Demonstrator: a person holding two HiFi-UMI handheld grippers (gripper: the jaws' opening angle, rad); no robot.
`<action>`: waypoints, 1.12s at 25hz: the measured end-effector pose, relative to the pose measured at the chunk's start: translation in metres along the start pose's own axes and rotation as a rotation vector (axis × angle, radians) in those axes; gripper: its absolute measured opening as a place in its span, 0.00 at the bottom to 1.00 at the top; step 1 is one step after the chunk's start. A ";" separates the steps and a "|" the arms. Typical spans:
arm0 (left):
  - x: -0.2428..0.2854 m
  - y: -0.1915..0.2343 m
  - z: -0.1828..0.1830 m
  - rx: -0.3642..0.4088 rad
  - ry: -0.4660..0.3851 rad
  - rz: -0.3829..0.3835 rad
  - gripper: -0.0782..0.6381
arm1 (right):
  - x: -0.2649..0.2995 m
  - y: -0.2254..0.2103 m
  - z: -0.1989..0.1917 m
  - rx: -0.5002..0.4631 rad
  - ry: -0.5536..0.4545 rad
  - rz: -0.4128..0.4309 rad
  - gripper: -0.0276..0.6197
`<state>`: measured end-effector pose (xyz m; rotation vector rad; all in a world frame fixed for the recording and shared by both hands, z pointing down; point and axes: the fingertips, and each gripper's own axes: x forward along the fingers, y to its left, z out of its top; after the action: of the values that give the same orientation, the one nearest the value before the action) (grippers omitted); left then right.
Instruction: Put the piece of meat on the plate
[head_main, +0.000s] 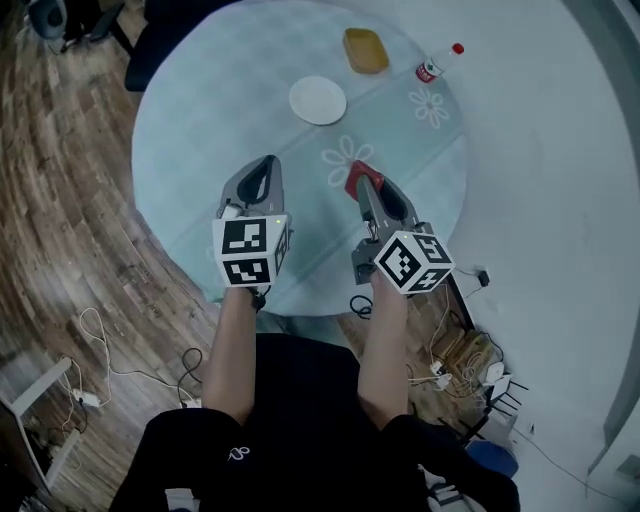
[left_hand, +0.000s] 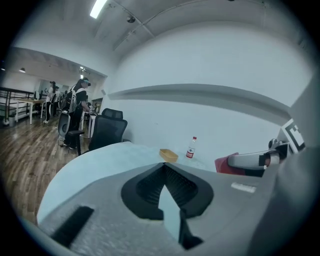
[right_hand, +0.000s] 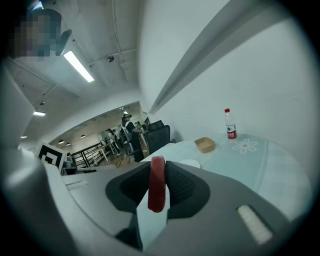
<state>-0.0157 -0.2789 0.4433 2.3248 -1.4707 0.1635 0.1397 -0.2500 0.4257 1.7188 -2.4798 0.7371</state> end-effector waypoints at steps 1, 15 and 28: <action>0.007 -0.004 -0.004 0.012 0.011 0.001 0.10 | 0.002 -0.009 -0.004 0.010 0.009 -0.004 0.19; 0.077 -0.002 -0.014 0.013 0.088 0.052 0.10 | 0.087 -0.076 -0.028 0.118 0.150 0.046 0.19; 0.076 0.067 -0.042 -0.066 0.145 0.241 0.10 | 0.263 -0.121 -0.065 0.046 0.413 0.156 0.19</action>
<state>-0.0372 -0.3526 0.5215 2.0335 -1.6510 0.3360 0.1305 -0.4872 0.6038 1.2348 -2.3338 1.0477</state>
